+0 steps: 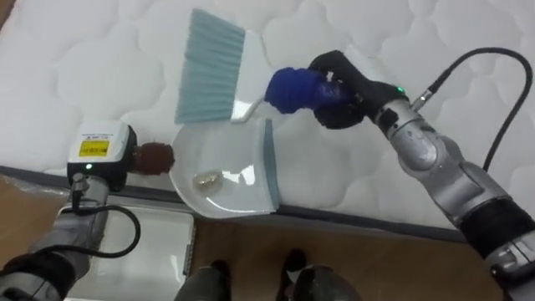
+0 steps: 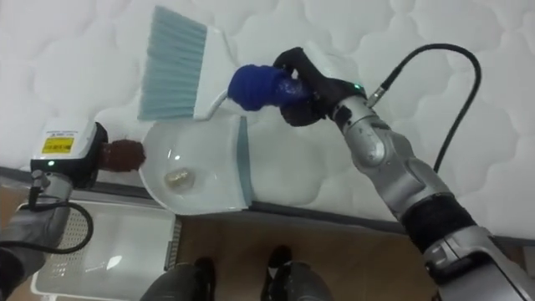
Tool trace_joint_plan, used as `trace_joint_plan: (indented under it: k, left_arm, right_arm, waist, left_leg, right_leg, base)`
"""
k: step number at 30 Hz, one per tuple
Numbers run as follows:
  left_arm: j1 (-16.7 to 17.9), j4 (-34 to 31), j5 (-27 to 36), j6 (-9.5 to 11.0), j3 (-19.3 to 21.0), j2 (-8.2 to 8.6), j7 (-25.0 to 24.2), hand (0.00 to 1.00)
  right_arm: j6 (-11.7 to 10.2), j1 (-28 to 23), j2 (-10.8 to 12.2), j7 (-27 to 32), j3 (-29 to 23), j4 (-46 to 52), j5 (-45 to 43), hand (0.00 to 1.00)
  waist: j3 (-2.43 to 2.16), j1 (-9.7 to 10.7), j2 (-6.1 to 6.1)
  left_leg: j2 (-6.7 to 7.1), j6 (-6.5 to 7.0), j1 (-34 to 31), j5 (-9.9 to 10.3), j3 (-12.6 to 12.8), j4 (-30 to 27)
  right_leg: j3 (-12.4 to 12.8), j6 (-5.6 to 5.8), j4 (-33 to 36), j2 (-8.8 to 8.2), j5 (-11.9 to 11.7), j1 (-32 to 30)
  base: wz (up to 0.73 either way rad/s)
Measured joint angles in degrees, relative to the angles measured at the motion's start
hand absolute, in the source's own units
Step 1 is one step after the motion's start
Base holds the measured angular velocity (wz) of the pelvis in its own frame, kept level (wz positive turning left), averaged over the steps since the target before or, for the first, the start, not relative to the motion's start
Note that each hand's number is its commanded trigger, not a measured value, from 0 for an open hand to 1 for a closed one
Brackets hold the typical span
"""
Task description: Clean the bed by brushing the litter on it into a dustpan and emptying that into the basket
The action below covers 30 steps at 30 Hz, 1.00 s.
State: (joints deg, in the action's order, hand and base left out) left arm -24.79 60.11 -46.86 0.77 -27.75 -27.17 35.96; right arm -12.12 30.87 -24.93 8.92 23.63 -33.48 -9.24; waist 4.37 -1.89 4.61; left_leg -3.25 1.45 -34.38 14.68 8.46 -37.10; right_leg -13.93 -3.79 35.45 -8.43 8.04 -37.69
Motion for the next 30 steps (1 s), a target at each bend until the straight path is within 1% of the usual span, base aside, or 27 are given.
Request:
trace_joint_plan:
  k: [1, 2, 4, 5, 6, 7, 8, 9, 10, 11, 13, 16, 17, 18, 19, 20, 21, 22, 25, 26, 27, 28, 30]
  left_arm:
    - [0.2, -0.2, 0.0, 0.2, 0.1, 0.12, 0.2, 1.0]
    - [0.4, -0.5, 0.0, 0.9, 0.1, 0.44, 0.8, 1.0]
    - [2.0, -0.8, -0.1, 2.2, 1.8, 1.61, 2.4, 1.0]
    - [2.6, -1.2, -0.1, 2.4, 2.2, 1.77, 2.7, 1.0]
    - [3.9, -2.1, -0.1, 2.9, 2.9, 1.82, 2.9, 1.0]
    - [4.3, -2.4, -0.1, 3.2, 3.0, 1.82, 3.1, 1.0]
    - [5.1, -3.1, 0.0, 3.7, 3.3, 1.83, 3.5, 1.0]
    - [5.4, -3.3, 0.0, 4.1, 3.4, 1.83, 3.7, 1.0]
    - [5.4, -3.4, 0.0, 4.4, 3.6, 1.81, 3.8, 1.0]
    - [5.4, -3.4, 0.0, 4.7, 4.3, 1.82, 3.8, 1.0]
    - [5.5, -3.4, 0.0, 4.7, 5.3, 2.07, 3.8, 1.0]
    - [6.5, -5.2, 0.0, 4.8, 6.4, 2.09, 3.9, 1.0]
    - [6.9, -5.6, 0.0, 5.1, 7.4, 2.18, 3.9, 1.0]
    - [7.5, -5.7, 0.0, 5.1, 7.9, 2.19, 4.0, 1.0]
    - [7.9, -5.7, 0.0, 5.1, 8.0, 2.23, 4.0, 1.0]
    - [9.0, -6.2, 0.0, 5.1, 8.5, 2.47, 4.0, 1.0]
    - [9.8, -6.3, 0.1, 5.2, 8.5, 2.72, 4.4, 1.0]
    - [10.0, -6.3, 0.1, 5.2, 8.5, 2.86, 4.6, 1.0]
    - [11.8, -6.3, 0.0, 5.2, 9.6, 3.6, 4.9, 1.0]
    - [12.2, -6.4, 0.0, 5.2, 9.7, 3.76, 4.9, 1.0]
    - [12.7, -6.9, 0.0, 5.2, 9.7, 3.75, 4.9, 1.0]
    - [13.2, -7.5, 0.0, 5.2, 10.0, 3.76, 4.9, 1.0]
    - [15.7, -10.9, 0.1, 5.2, 11.2, 3.91, 4.9, 1.0]
  right_arm:
    - [0.0, -0.3, 0.0, 0.6, -0.9, -0.3, 1.0, 1.0]
    - [0.0, -1.2, 0.0, 1.7, -3.0, -0.8, 2.9, 1.0]
    - [0.1, -2.5, 0.0, 3.2, -7.0, -2.2, 4.7, 1.0]
    - [0.0, -2.9, -0.1, 3.7, -7.8, -2.2, 5.3, 0.97]
    - [0.0, -3.7, -0.1, 5.0, -9.2, -2.4, 7.1, 0.83]
    - [0.0, -4.2, -0.1, 5.6, -9.9, -2.4, 8.2, 0.64]
    - [-0.1, -5.2, -0.1, 6.7, -11.2, -2.4, 10.0, 0.56]
    - [-0.2, -5.9, -0.2, 7.6, -12.4, -2.4, 12.4, 0.42]
    - [-0.2, -6.1, -0.2, 7.9, -13.0, -2.4, 13.4, 0.11]
    - [-0.2, -6.4, -0.2, 8.8, -14.1, -2.8, 14.5, 0.0]
    - [-0.2, -6.5, -0.2, 9.6, -15.3, -4.6, 16.1, 0.0]
    - [-0.2, -7.6, -0.2, 11.0, -18.3, -6.1, 20.0, 0.0]
    - [-0.2, -7.6, -0.2, 12.0, -18.9, -6.2, 21.2, 0.0]
    - [-0.2, -7.6, -0.2, 12.5, -19.1, -6.1, 22.1, 0.0]
    - [-0.2, -7.6, -0.2, 12.7, -19.2, -6.1, 22.4, 0.0]
    - [-0.2, -7.9, -0.2, 13.6, -19.4, -6.1, 23.1, 0.0]
    - [-0.1, -8.3, -0.2, 14.5, -19.6, -6.1, 24.3, 0.0]
    - [-0.1, -8.6, -0.1, 14.8, -19.9, -6.1, 24.8, 0.0]
    - [0.0, -10.2, 0.1, 15.6, -21.0, -5.4, 25.7, 0.0]
    - [0.0, -11.1, 0.1, 16.2, -21.8, -4.0, 26.2, 0.0]
    - [0.0, -12.4, 0.1, 16.5, -22.4, -2.1, 26.7, 0.0]
    - [0.0, -13.1, 0.1, 16.6, -22.6, -1.3, 26.8, 0.0]
    - [0.0, -15.5, 0.1, 17.3, -23.4, 1.5, 26.7, 0.0]
  waist:
    - [-0.08, 0.2, -0.2]
    - [-0.23, 0.4, -0.5]
    - [-0.28, 0.3, -0.64]
    - [-0.34, 0.5, -0.76]
    - [-0.45, 1.0, -0.94]
    - [-0.55, 1.4, -1.1]
    - [-0.66, 2.0, -1.24]
    - [-0.78, 2.6, -1.38]
    - [-0.88, 2.9, -1.5]
    - [-0.91, 3.4, -1.52]
    - [-0.94, 3.9, -1.55]
    - [-1.46, 4.2, -1.7]
    - [-1.61, 4.2, -1.83]
    - [-2.26, 3.9, -1.92]
    - [-2.45, 4.0, -2.13]
    - [-3.05, 4.1, -2.65]
    - [-3.34, 4.0, -2.89]
    - [-3.41, 4.0, -2.95]
    - [-3.5, 4.5, -2.99]
    - [-3.53, 4.5, -3.05]
    - [-3.56, 4.5, -3.12]
    - [-3.63, 4.5, -3.21]
    - [-3.83, 4.6, -3.4]
  left_leg:
    - [0.04, 0.03, 0.1, 0.0, 0.0, -0.1]
    - [0.05, 0.09, 0.3, 0.1, 0.2, 0.1]
    - [0.08, 0.11, 2.4, 0.1, 0.9, 1.3]
    - [0.07, 0.11, 2.8, 0.1, 0.9, 1.7]
    - [0.04, 0.09, 3.8, 0.1, 0.9, 2.5]
    - [0.02, 0.07, 4.2, 0.1, 0.9, 2.7]
    - [0.05, 0.04, 4.8, 0.0, 0.9, 3.1]
    - [0.04, -0.02, 5.1, -0.1, 0.9, 3.6]
    - [0.03, -0.01, 5.2, -0.1, 0.8, 3.7]
    - [0.01, -0.01, 5.3, -0.1, 0.9, 3.8]
    - [0.06, -0.02, 6.3, -0.1, 0.9, 4.0]
    - [0.06, -0.1, 8.7, -0.1, 1.1, 6.3]
    - [0.08, -0.15, 9.7, -0.2, 1.6, 7.0]
    - [0.05, -0.18, 10.6, -0.3, 2.4, 7.8]
    - [0.06, -0.19, 11.1, -0.3, 2.6, 8.0]
    - [0.06, -0.2, 12.2, -0.3, 2.8, 8.8]
    - [0.07, -0.24, 13.7, -0.3, 3.2, 9.8]
    - [0.1, -0.29, 14.5, -0.4, 3.2, 10.4]
    - [0.69, -0.48, 18.3, -1.3, 3.3, 14.0]
    - [0.8, -0.52, 19.3, -1.5, 3.3, 14.8]
    - [0.63, -0.53, 20.0, -1.6, 3.2, 15.0]
    - [0.56, -0.53, 20.3, -1.6, 3.1, 15.0]
    - [0.51, -0.53, 21.6, -1.6, 2.3, 15.6]
  right_leg:
    - [0.0, 0.01, 0.1, -0.07, 0.0, 0.0]
    - [0.2, 0.13, 0.2, -0.21, 0.1, 0.1]
    - [0.9, 0.33, -0.1, -0.27, 0.2, 1.3]
    - [0.9, 0.36, -0.5, -0.21, 0.1, 1.7]
    - [0.9, 0.41, -1.2, 0.03, 0.0, 2.6]
    - [0.9, 0.44, -1.7, 0.2, 0.0, 3.1]
    - [0.9, 0.53, -2.1, 0.41, -0.1, 3.7]
    - [0.9, 0.6, -2.6, 0.49, -0.2, 4.2]
    - [0.9, 0.63, -2.8, 0.57, -0.3, 4.3]
    - [0.9, 0.66, -2.8, 0.6, -0.3, 4.3]
    - [1.0, 0.69, -3.4, 0.86, -0.4, 5.3]
    - [1.3, 0.96, -4.9, 1.2, -0.6, 7.3]
    - [1.8, 1.09, -5.5, 1.52, -0.7, 7.9]
    - [2.4, 1.1, -5.9, 1.71, -0.9, 8.2]
    - [2.5, 1.15, -6.0, 1.86, -0.9, 8.7]
    - [2.8, 1.28, -6.8, 2.18, -1.0, 9.7]
    - [3.0, 1.37, -7.6, 2.49, -1.0, 10.9]
    - [3.0, 1.4, -8.0, 2.48, -1.0, 11.5]
    - [3.1, 1.76, -10.3, 2.62, -1.2, 14.8]
    - [3.2, 1.94, -11.1, 2.99, -1.3, 15.7]
    - [3.1, 2.05, -12.0, 3.46, -1.5, 16.7]
    - [3.0, 2.08, -12.5, 3.55, -1.5, 17.3]
    - [2.7, 2.39, -14.1, 3.89, -1.7, 19.2]
  base:
    - [-0.06]
    - [-0.05]
    - [-0.11]
    - [-0.11]
    - [-0.05]
    - [0.0]
    - [0.0]
    - [0.0]
    - [0.0]
    - [-0.06]
    - [-0.09]
    - [-0.07]
    - [-0.24]
    - [-0.27]
    - [-0.26]
    - [-0.16]
    - [-0.14]
    - [-0.09]
    - [0.0]
    - [0.0]
    - [0.0]
    - [0.0]
    - [0.06]
